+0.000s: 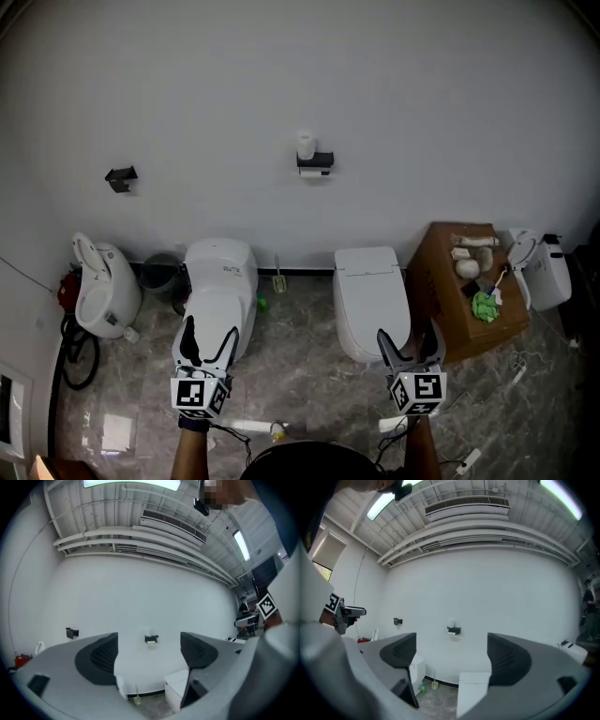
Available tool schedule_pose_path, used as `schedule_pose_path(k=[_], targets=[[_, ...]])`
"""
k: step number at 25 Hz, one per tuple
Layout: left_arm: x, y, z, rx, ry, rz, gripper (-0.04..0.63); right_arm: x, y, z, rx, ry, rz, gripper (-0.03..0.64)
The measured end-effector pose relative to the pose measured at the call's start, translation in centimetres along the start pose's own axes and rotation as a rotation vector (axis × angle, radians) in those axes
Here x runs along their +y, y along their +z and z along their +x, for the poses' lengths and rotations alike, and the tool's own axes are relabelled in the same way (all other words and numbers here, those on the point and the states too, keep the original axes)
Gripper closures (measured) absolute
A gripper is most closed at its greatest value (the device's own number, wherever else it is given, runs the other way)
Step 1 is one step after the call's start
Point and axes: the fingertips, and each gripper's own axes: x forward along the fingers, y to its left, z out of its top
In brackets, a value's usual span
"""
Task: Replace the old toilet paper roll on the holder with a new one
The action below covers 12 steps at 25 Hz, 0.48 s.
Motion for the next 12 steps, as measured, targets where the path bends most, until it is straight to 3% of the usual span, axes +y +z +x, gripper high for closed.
schedule_pose_path(k=[5, 12], targets=[[0.8, -0.7, 0.2, 0.017, -0.034, 0.052, 0.187, 1.8, 0.3, 1.0, -0.004, 0.002, -0.022, 0.15], [2.1, -1.8, -0.4, 0.019, -0.069, 0.018, 0.189, 3.7, -0.9, 1.5, 0.042, -0.033, -0.027, 0.15]])
